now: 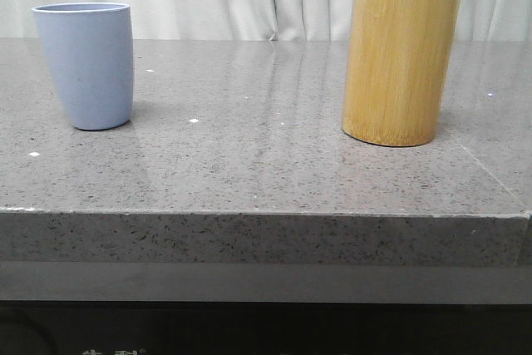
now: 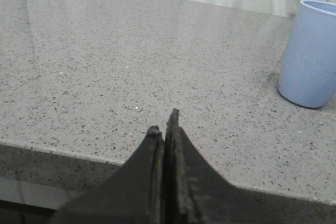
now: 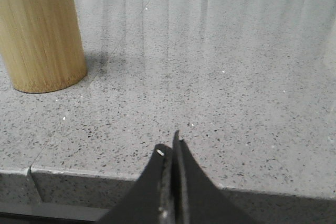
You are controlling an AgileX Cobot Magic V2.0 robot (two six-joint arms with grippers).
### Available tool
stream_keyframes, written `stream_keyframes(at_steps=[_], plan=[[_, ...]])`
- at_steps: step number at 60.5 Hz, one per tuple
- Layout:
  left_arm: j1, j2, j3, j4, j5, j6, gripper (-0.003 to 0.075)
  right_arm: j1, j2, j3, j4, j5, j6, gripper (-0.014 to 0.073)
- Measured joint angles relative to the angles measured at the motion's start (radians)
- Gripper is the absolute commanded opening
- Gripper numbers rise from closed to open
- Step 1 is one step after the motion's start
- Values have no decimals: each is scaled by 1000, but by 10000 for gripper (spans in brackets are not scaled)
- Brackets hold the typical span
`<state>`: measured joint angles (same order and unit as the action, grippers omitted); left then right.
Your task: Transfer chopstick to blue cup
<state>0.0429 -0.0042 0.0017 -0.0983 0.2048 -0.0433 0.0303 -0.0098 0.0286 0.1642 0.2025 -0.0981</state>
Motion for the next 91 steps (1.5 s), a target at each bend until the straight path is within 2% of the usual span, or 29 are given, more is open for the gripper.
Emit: stream_keyframes(at_steps=[7,13,25,37,44,54,57,61,66,71,74,77,91], plan=[[0,0,-3,-64,-80,0,-19,0,0,-4,24,2,0,-88],[0,0,-21,-88,-97,0,-19,0,0,-55,32,19,0,-88],[0,0,-195,-45,-5,0,-19,0,17,-263,32,104,0,-78],[0,148,-408,68,165,0,-19,0,205,-499,36,201,0,-78],[0,251,-451,107,179,7,-19,0,327,-579,36,214,0,-78],[0,314,-456,116,174,9,-11,0,408,-599,36,226,0,-68],[0,315,-456,118,174,9,25,0,412,-599,36,230,0,-29],[0,315,-456,118,174,9,118,0,412,-599,36,231,0,85],[0,315,-456,118,172,10,363,0,412,-599,36,232,0,342],[0,315,-456,118,172,10,561,0,412,-599,36,233,0,522],[0,315,-456,118,172,10,638,0,412,-599,36,233,0,598],[0,315,-456,118,172,10,674,0,412,-599,36,233,0,647],[0,315,-456,118,172,12,671,0,412,-597,36,233,0,631]])
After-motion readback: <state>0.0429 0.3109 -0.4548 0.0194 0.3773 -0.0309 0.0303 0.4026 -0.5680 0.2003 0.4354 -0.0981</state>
